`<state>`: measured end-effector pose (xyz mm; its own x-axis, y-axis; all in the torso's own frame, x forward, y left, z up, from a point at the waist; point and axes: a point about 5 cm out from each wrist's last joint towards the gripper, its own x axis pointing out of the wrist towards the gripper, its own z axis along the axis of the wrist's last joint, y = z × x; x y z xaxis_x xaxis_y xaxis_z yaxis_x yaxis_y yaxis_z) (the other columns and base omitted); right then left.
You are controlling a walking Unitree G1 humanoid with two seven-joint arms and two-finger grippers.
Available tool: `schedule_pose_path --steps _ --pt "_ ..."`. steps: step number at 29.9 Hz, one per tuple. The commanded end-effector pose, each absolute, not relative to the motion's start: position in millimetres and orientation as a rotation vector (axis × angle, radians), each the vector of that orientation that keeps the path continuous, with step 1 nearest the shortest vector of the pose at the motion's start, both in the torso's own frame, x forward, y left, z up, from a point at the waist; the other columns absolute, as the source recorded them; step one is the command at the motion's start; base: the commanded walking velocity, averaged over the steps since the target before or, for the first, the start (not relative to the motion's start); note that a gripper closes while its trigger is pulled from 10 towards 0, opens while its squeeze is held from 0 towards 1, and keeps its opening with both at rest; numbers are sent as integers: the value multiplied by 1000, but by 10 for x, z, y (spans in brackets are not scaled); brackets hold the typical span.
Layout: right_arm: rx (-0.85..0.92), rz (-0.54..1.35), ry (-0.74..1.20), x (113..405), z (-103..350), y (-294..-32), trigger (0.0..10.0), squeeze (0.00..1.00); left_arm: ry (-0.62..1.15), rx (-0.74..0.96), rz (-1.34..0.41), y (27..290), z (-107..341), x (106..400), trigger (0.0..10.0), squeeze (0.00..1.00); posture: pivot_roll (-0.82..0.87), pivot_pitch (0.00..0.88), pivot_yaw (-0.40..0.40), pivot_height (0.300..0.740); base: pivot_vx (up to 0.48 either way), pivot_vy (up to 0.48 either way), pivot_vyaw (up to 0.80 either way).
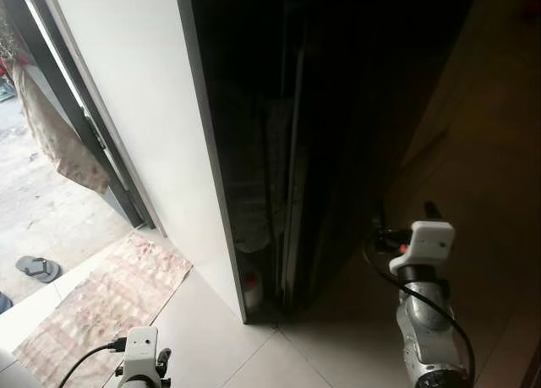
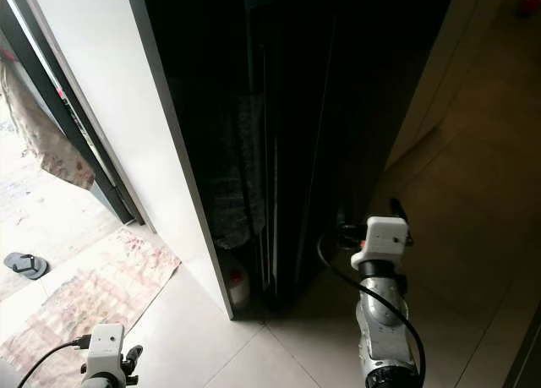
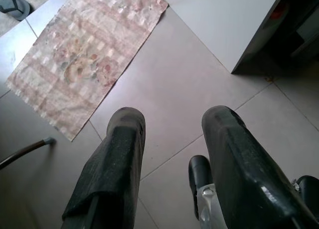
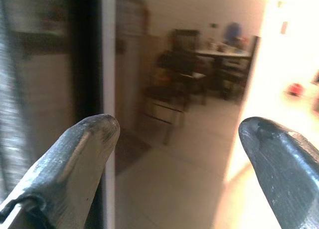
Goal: Restocking fridge
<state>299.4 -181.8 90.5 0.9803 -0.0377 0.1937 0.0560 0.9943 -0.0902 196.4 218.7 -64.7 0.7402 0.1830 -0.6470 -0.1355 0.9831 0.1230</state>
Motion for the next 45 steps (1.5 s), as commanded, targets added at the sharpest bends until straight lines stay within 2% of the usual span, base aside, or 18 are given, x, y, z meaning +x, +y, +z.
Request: schedule_pose_path --steps 1,16,32,45 --pt "-89 -18 -221 3024 984 -1756 10000 0 734 68 184 2220 -663 1931 10000 0 -5 40 12 740 0 0 638" --pt "-55 -32 -191 3029 962 -1789 10000 0 755 59 204 2254 -694 1863 10000 0 -1 30 9 740 0 0 762" --pt "-31 -37 -148 3021 882 -1758 10000 0 751 67 203 2259 -687 1873 10000 0 1 27 10 740 299 0 0" --pt "-20 7 -130 2993 853 -1742 10000 0 731 72 196 2233 -670 1905 10000 0 -3 39 11 740 0 0 0"
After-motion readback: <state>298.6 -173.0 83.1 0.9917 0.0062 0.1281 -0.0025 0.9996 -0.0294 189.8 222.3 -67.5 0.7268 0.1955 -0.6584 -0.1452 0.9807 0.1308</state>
